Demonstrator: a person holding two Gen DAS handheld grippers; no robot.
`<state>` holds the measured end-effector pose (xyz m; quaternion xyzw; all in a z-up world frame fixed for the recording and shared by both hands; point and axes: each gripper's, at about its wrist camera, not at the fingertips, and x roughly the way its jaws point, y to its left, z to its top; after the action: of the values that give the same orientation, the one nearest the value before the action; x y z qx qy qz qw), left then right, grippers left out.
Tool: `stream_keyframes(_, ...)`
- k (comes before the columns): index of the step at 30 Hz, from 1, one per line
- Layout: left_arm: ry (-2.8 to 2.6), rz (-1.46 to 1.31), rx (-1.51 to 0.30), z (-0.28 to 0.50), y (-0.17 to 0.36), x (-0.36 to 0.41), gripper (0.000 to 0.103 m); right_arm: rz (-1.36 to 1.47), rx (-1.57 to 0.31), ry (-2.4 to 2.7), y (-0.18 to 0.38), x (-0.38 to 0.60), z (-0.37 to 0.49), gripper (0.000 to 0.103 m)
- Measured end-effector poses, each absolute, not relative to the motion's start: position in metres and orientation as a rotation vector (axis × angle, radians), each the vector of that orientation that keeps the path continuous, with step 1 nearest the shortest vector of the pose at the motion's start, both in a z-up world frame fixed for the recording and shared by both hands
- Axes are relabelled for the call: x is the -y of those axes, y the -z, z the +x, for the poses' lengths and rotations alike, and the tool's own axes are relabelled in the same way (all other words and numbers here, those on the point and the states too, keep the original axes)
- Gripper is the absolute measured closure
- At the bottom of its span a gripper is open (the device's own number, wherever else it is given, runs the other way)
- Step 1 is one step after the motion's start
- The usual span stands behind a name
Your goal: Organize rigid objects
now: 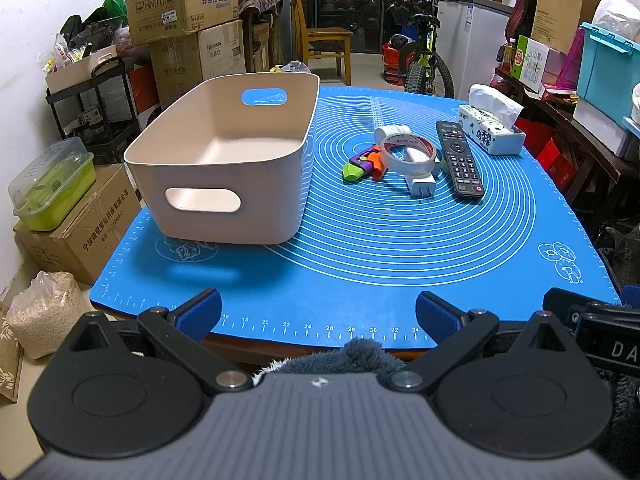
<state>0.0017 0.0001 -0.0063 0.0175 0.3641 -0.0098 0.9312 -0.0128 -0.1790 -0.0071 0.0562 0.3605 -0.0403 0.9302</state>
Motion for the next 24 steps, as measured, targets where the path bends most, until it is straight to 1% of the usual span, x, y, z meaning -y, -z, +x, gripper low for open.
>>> stream_keyframes(14,-0.010,-0.013,-0.775,0.007,0.001,-0.009,0.001,0.145,-0.737,0.075,0.000,0.183,-0.010,0.005)
stream_keyframes(22,0.041,-0.072,-0.726,0.028,-0.028,-0.036,0.001,0.104,-0.695,0.034,-0.020,0.186,0.008,0.005)
stream_keyframes(24,0.037,-0.074,-0.704,0.037,-0.036,-0.045,0.001,0.107,-0.691,0.025,-0.025,0.187,0.020,0.006)
